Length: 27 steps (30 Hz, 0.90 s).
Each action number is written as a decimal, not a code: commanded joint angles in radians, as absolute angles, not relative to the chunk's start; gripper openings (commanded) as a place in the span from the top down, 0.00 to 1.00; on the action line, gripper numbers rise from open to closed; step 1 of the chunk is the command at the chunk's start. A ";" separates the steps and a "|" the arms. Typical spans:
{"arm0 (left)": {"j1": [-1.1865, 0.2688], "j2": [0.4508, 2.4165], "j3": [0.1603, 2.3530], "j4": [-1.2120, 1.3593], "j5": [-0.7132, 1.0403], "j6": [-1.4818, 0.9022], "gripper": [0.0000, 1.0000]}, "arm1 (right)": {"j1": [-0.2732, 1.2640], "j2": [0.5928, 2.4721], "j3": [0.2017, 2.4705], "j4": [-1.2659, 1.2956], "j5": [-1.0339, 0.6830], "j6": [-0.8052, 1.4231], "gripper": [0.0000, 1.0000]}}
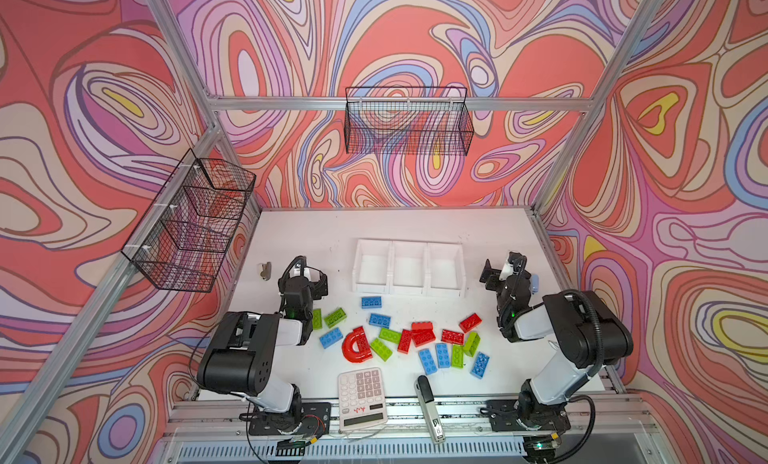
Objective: Sort the legos into containers by color
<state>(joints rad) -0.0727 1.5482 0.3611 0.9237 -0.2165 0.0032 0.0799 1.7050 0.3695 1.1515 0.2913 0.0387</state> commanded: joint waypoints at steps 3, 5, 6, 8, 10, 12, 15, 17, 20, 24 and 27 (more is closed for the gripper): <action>-0.069 1.550 0.362 0.936 -0.212 -0.002 0.00 | 0.080 1.712 0.379 1.158 0.290 0.036 0.02; -0.069 1.549 0.362 0.937 -0.211 -0.002 0.00 | 0.080 1.712 0.379 1.160 0.289 0.036 0.02; -0.069 1.550 0.362 0.936 -0.212 -0.003 0.00 | 0.080 1.712 0.379 1.158 0.290 0.036 0.02; -0.069 1.549 0.362 0.936 -0.212 -0.002 0.00 | 0.080 1.712 0.379 1.158 0.291 0.036 0.02; -0.069 1.549 0.362 0.936 -0.212 -0.003 0.00 | 0.080 1.712 0.379 1.158 0.290 0.036 0.02; -0.069 1.549 0.362 0.936 -0.212 -0.002 0.00 | 0.080 1.712 0.379 1.157 0.290 0.037 0.02; -0.069 1.549 0.362 0.936 -0.211 -0.002 0.00 | 0.080 1.712 0.379 1.157 0.290 0.035 0.02; -0.069 1.550 0.362 0.936 -0.212 -0.003 0.00 | 0.080 1.712 0.379 1.157 0.290 0.036 0.02; -0.069 1.550 0.363 0.936 -0.210 -0.002 0.00 | 0.080 1.713 0.379 1.156 0.288 0.036 0.02; -0.069 1.551 0.365 0.931 -0.208 -0.002 0.00 | 0.079 1.713 0.381 1.152 0.286 0.037 0.02; -0.069 1.551 0.368 0.927 -0.206 -0.004 0.00 | 0.080 1.713 0.380 1.151 0.285 0.038 0.02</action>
